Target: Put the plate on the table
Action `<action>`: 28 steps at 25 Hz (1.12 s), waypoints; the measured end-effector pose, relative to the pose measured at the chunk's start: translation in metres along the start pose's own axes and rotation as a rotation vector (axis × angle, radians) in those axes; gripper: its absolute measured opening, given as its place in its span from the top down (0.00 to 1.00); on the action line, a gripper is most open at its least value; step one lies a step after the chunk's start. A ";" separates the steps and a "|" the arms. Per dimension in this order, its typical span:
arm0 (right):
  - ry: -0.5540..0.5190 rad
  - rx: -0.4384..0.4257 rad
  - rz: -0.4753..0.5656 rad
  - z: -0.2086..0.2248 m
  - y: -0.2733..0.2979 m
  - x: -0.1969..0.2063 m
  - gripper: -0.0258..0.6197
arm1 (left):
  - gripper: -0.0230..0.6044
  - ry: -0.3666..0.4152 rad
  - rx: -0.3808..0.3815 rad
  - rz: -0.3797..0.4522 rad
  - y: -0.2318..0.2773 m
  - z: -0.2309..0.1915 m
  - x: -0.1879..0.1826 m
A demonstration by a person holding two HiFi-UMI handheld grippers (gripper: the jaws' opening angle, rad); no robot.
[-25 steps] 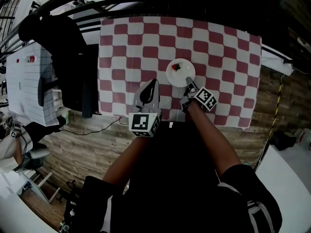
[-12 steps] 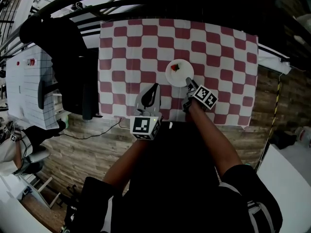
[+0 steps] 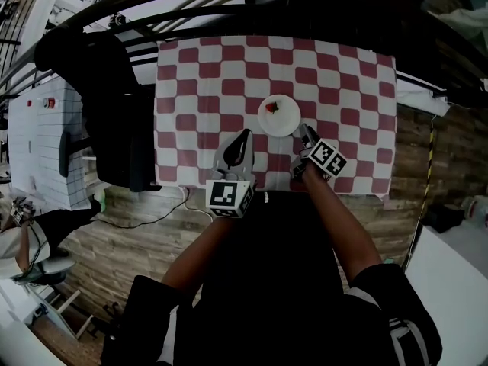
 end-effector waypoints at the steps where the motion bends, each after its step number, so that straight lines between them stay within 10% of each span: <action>1: -0.002 -0.022 0.016 -0.008 -0.007 -0.005 0.81 | 0.95 -0.001 0.004 0.002 -0.002 0.002 -0.001; 11: -0.016 -0.193 0.155 -0.095 -0.081 -0.020 0.96 | 0.95 -0.003 0.070 0.053 -0.036 0.015 -0.010; 28: -0.544 -0.230 0.202 -0.188 -0.209 0.069 0.96 | 0.95 0.005 0.182 0.083 -0.122 0.064 -0.007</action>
Point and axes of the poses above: the fingertips, and each gripper's own axes: y forward along the fingers, z to its right, x out of its underside, the point moved 1 cm from there along -y, backward along the fingers, and after that the axes turned 1 degree about -y, right-handed, at the moved point
